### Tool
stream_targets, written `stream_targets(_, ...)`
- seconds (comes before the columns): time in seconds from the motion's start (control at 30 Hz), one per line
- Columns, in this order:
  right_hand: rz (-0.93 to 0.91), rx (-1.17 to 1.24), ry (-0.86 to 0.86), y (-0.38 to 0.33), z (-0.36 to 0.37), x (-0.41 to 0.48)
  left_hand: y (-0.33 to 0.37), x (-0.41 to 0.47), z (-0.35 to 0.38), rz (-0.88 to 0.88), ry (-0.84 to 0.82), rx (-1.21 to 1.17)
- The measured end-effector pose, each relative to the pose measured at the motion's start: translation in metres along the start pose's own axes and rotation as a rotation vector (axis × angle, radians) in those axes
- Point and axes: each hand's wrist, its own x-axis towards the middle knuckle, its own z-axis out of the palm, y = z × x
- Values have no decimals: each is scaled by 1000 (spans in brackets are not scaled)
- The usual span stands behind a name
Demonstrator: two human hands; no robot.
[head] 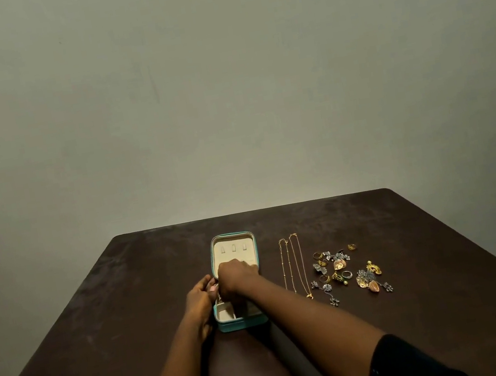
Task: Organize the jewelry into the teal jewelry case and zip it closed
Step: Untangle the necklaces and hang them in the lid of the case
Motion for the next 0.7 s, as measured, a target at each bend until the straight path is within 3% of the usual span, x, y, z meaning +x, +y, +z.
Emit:
stream_targets(0.23, -25, 31, -52, -2, 0, -3, 1, -5, -1, -7, -16, 12)
stream_targets(0.43, -94, 255, -35, 13, -15, -4, 4, -7, 2, 16, -9, 40)
stream_targets(0.6, -11, 838, -31, 31, -29, -13, 9, -12, 9, 51, 46, 204)
stream_targets(0.7, -23, 1051, -53, 37, -41, -18, 16, -12, 13, 13, 112, 237)
